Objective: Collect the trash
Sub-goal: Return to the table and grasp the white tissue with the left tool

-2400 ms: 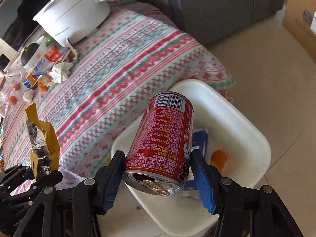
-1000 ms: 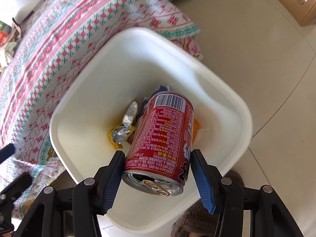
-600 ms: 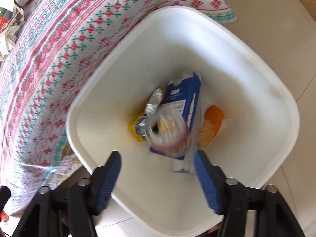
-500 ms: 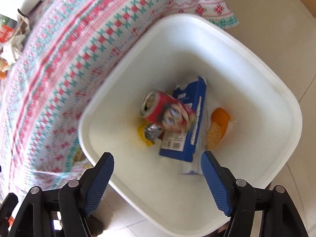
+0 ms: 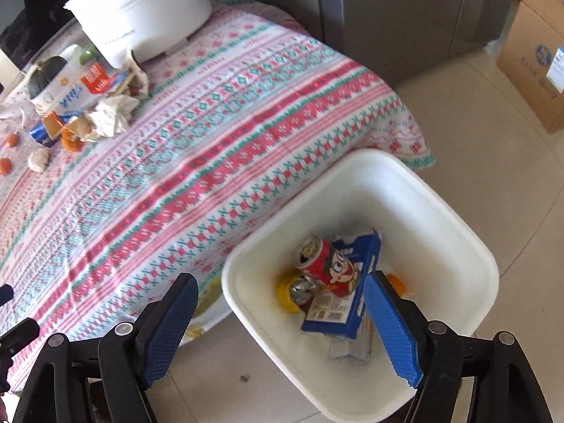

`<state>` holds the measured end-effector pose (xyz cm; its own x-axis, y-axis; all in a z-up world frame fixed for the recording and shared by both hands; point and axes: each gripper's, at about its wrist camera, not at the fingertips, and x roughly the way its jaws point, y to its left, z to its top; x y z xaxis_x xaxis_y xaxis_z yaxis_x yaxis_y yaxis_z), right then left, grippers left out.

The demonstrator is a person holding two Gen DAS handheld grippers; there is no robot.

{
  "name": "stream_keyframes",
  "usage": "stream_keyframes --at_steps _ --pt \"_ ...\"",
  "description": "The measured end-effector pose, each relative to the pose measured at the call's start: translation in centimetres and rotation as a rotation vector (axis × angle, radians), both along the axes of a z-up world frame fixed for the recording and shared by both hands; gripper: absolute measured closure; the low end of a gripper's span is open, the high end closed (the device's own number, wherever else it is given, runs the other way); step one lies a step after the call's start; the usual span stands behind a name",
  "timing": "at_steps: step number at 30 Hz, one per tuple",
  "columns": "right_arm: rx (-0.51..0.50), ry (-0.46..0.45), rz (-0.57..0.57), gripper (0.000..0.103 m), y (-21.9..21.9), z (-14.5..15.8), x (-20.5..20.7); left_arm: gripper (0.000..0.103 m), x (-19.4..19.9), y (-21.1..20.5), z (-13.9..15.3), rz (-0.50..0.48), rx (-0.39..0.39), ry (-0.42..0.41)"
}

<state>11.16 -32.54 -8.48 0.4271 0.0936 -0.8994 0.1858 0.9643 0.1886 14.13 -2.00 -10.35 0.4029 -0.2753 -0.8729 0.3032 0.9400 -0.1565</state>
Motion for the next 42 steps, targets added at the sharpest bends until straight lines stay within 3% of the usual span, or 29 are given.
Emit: stream_keyframes --at_steps 5,11,16,22,25,27,32,36,42 --pt "0.038 -0.164 0.034 0.015 2.2 3.0 -0.2 0.000 0.1 2.8 1.3 0.083 -0.038 -0.068" --pt "0.002 -0.268 0.081 0.010 4.7 4.7 0.6 0.000 1.1 5.8 1.1 0.195 0.020 -0.114" --pt "0.047 -0.242 0.089 0.010 6.1 3.7 2.6 0.000 3.2 7.5 0.4 0.277 0.015 -0.088" --pt "0.070 -0.178 0.048 0.010 7.4 1.8 5.1 0.000 7.5 8.2 -0.8 0.319 0.093 -0.069" --pt "0.052 -0.155 0.062 0.010 8.3 0.9 6.5 0.001 9.6 9.0 -1.3 0.358 0.071 -0.076" --pt "0.028 -0.147 0.084 0.010 9.0 0.4 7.4 0.001 11.0 9.5 -1.6 0.355 0.011 -0.083" --pt "-0.051 -0.172 0.172 0.010 10.6 -0.5 9.4 0.016 14.7 10.4 -2.7 0.341 -0.040 -0.114" --pt "0.019 -0.191 0.252 0.010 11.3 -1.6 11.3 0.027 17.6 10.8 -4.4 0.324 -0.017 -0.098" --pt "0.023 -0.202 0.316 0.010 12.7 -3.6 14.0 0.038 20.3 11.3 -5.7 0.291 -0.025 -0.114"
